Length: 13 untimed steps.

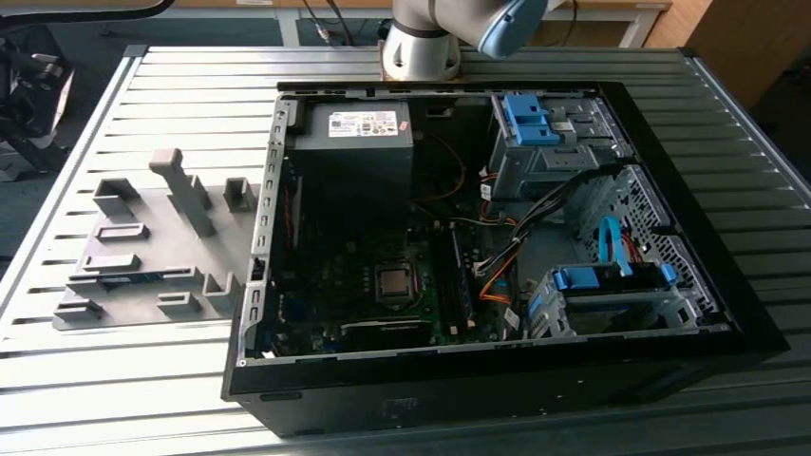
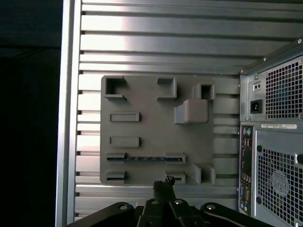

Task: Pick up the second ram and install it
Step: 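Pick up the second ram and move it above second insertion slot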

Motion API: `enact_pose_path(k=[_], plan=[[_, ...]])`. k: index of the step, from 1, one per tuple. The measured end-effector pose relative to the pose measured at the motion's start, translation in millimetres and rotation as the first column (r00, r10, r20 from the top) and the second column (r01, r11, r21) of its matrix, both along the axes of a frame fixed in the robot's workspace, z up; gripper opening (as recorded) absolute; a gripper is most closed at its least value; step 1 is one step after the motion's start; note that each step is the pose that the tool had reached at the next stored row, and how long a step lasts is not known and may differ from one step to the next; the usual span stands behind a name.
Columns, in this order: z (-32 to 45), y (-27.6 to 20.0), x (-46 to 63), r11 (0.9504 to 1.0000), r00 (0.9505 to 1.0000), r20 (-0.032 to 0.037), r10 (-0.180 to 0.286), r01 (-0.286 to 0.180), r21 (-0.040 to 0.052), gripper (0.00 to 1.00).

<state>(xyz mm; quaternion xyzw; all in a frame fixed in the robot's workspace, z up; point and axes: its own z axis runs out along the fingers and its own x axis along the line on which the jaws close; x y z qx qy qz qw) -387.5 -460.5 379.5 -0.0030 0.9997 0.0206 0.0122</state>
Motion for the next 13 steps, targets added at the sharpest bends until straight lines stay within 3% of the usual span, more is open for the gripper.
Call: enact_pose_path(k=[13], plan=[[-0.3, 0.0, -0.2, 0.9953, 0.9953, 0.0000, 0.097, -0.097, -0.0008, 0.11]])
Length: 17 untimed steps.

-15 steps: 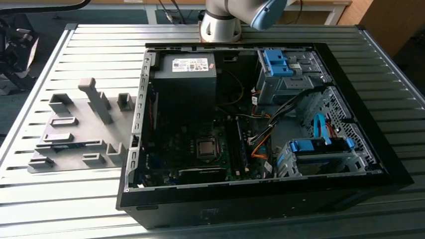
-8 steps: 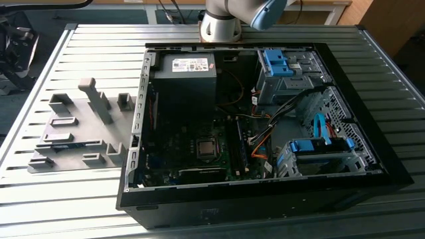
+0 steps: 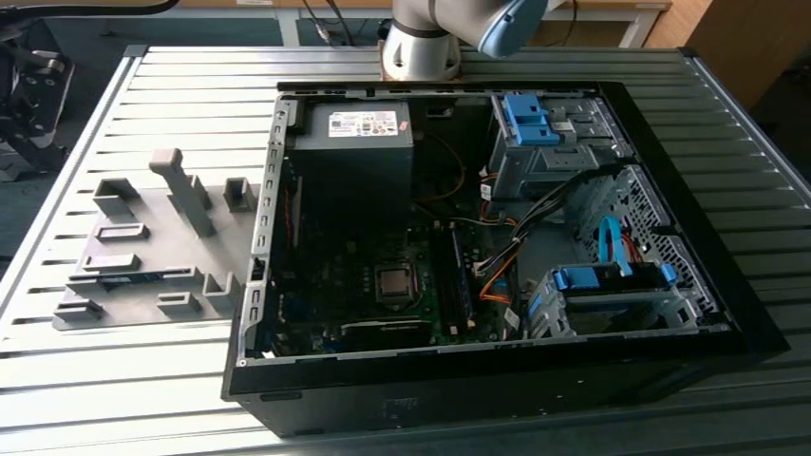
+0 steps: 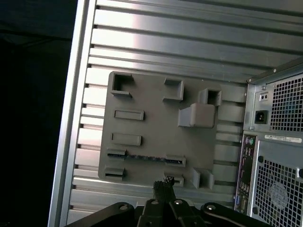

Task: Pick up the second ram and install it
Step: 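Pick up the second ram and move it above second insertion slot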

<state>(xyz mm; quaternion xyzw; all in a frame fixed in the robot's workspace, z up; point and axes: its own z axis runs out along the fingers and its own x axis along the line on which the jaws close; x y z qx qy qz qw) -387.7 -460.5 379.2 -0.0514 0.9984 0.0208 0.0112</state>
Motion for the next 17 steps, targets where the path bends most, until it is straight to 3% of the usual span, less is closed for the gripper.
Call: enact_pose_path(k=[12, 17], plan=[[-0.1, 0.0, 0.0, 0.9983, 0.9983, 0.0000, 0.058, -0.058, 0.0000, 0.11], [0.0, 0.0, -1.0, 0.9940, 0.9940, -0.0001, 0.109, -0.109, -0.0008, 0.11]])
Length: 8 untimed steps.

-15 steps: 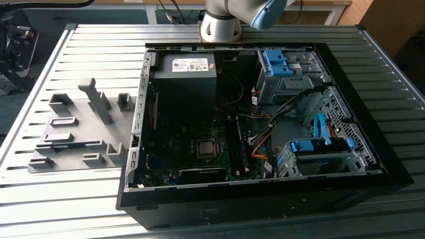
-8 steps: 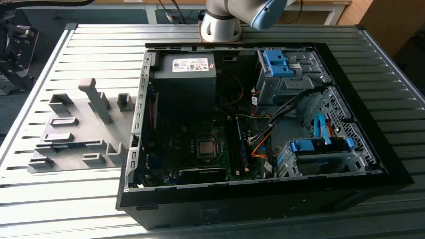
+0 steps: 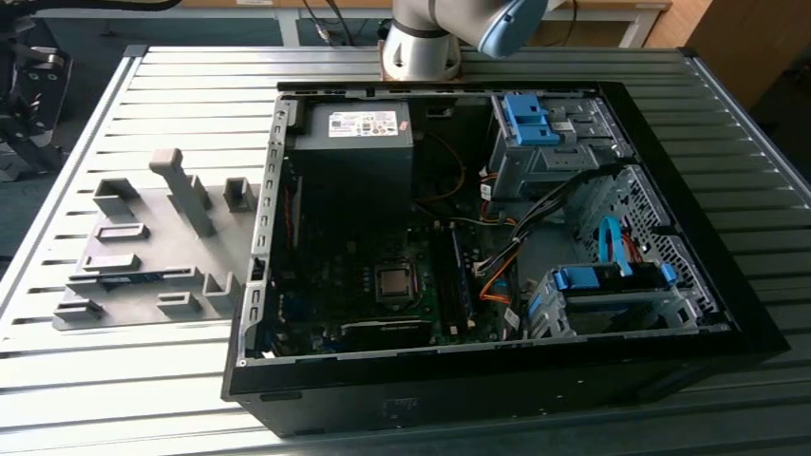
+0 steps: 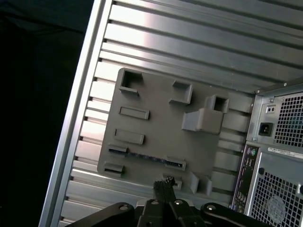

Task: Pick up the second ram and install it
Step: 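Pick up the second ram and move it above second insertion slot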

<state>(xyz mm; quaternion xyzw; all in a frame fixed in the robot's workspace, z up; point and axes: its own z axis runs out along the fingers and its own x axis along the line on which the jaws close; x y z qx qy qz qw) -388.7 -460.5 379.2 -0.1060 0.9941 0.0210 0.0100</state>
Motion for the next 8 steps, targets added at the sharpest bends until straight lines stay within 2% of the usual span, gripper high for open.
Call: enact_pose_path(k=[3, 8], plan=[[0.0, 0.0, -0.1, 0.9995, 0.9995, 0.0000, 0.033, -0.033, 0.0000, 0.11], [0.0, 0.0, -0.1, 0.9988, 0.9988, 0.0001, 0.050, -0.050, 0.0000, 0.11]])
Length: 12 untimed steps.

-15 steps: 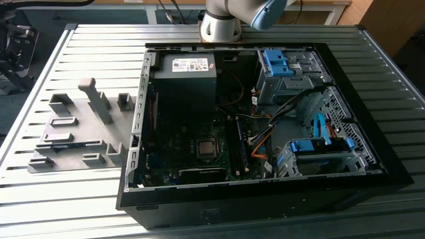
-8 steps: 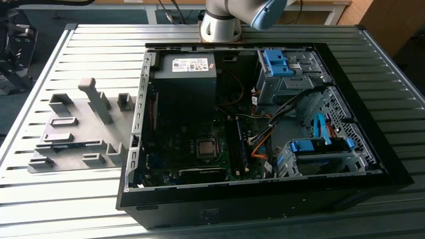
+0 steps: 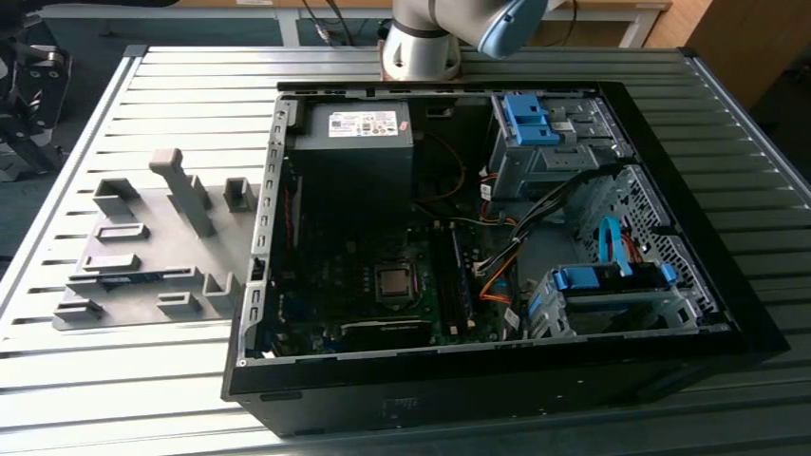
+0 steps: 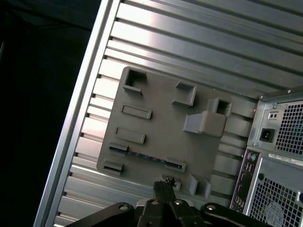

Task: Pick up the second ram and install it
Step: 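Pick up the second ram and move it above second insertion slot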

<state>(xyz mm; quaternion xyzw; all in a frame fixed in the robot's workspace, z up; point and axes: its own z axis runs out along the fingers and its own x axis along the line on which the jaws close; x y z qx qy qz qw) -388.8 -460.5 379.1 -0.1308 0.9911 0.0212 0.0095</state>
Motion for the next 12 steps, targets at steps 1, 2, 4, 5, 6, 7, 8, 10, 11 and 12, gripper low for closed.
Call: enact_pose_path(k=[1, 2, 4, 5, 6, 7, 8, 10, 11, 12], plan=[[0.0, 0.0, 0.0, 1.0000, 1.0000, 0.0000, 0.000, 0.000, 0.0000, 0.11], [0.0, 0.0, 0.0, 1.0000, 1.0000, 0.0000, 0.000, 0.000, 0.0000, 0.11], [0.0, 0.0, 0.0, 1.0000, 1.0000, 0.0000, 0.000, 0.000, 0.0000, 0.11], [0.0, 0.0, 0.0, 1.0000, 1.0000, 0.0000, 0.000, 0.000, 0.0000, 0.11], [0.0, 0.0, 0.0, 1.0000, 1.0000, 0.0000, 0.000, 0.000, 0.0000, 0.11], [0.0, 0.0, 0.0, 1.0000, 1.0000, 0.0000, 0.000, 0.000, 0.0000, 0.11], [0.0, 0.0, 0.0, 1.0000, 1.0000, -0.0001, 0.000, 0.000, 0.0000, 0.11], [0.0, 0.0, 0.0, 1.0000, 1.0000, 0.0000, 0.000, 0.000, 0.0000, 0.11], [0.0, 0.0, 0.0, 1.0000, 1.0000, 0.0000, 0.002, -0.002, 0.0000, 0.11], [0.0, 0.0, 0.0, 1.0000, 1.0000, 0.0000, 0.006, -0.006, 0.0000, 0.11]])
